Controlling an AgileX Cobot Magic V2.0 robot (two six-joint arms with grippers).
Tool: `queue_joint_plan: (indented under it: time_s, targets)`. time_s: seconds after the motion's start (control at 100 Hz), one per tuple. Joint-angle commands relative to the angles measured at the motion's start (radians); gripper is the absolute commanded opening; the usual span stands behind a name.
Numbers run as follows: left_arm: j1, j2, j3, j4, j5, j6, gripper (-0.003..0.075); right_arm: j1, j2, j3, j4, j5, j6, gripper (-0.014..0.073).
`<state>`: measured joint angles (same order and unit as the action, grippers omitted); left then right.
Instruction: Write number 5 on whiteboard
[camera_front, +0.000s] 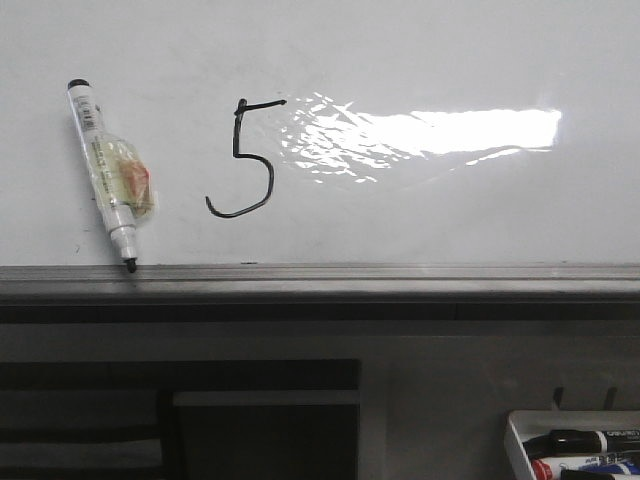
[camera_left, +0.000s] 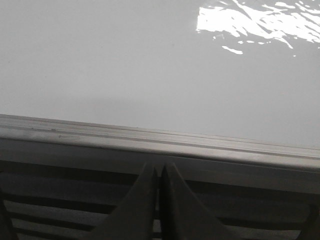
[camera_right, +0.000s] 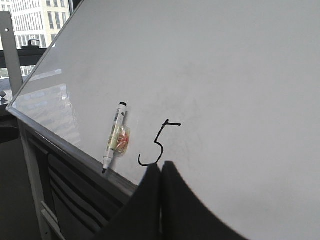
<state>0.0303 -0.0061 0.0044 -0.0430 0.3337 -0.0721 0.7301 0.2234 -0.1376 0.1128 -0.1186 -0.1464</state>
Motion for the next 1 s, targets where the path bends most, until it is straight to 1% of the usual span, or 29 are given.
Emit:
queue_joint_plan:
  time_s: [0.0, 0.15, 0.26, 0.29, 0.32, 0.36, 0.42, 0.45, 0.62, 0.75, 0.85, 0.99]
  targets:
    - [0.002, -0.029, 0.018, -0.012, -0.057, -0.003, -0.0020, -0.005, 0.005, -0.023, -0.010, -0.079, -0.010, -0.0062]
    - [0.002, -0.029, 0.018, -0.012, -0.057, -0.003, -0.0020, -0.006, 0.005, -0.016, -0.010, -0.075, -0.010, -0.0062]
    - [0.002, -0.029, 0.018, -0.012, -0.057, -0.003, -0.0020, -0.023, 0.005, -0.015, -0.016, -0.065, 0.018, -0.0062]
    - [0.002, -0.029, 0.018, -0.012, -0.057, -0.003, -0.0020, -0.034, 0.005, -0.015, -0.035, -0.065, 0.049, -0.0062]
    - [0.002, -0.029, 0.018, -0.012, -0.057, -0.003, -0.0020, -0.053, 0.005, -0.015, -0.071, -0.065, 0.108, -0.0062]
    - [0.002, -0.029, 0.018, -0.012, -0.057, -0.003, -0.0020, -0.081, 0.005, -0.015, -0.157, -0.065, 0.195, -0.0062]
    - [0.002, -0.029, 0.018, -0.012, -0.057, -0.003, -0.0020, -0.131, 0.005, -0.015, -0.234, -0.065, 0.305, -0.0062]
    - [0.002, -0.029, 0.018, -0.012, -0.057, -0.003, -0.0020, -0.149, 0.005, -0.015, -0.244, -0.065, 0.318, -0.0062]
    - [0.002, -0.029, 0.018, -0.012, -0.057, -0.003, -0.0020, -0.304, 0.005, -0.015, -0.244, -0.069, 0.318, -0.0062]
    - [0.002, -0.029, 0.018, -0.012, -0.057, -0.003, -0.0020, -0.444, 0.005, -0.014, -0.244, -0.067, 0.305, -0.0062]
    - [0.002, -0.029, 0.018, -0.012, -0.057, -0.003, -0.0020, -0.548, 0.003, -0.008, -0.241, -0.062, 0.268, -0.0062]
    - [0.002, -0.029, 0.018, -0.012, -0.057, -0.003, -0.0020, -0.672, -0.071, -0.010, -0.215, 0.037, 0.162, -0.0062]
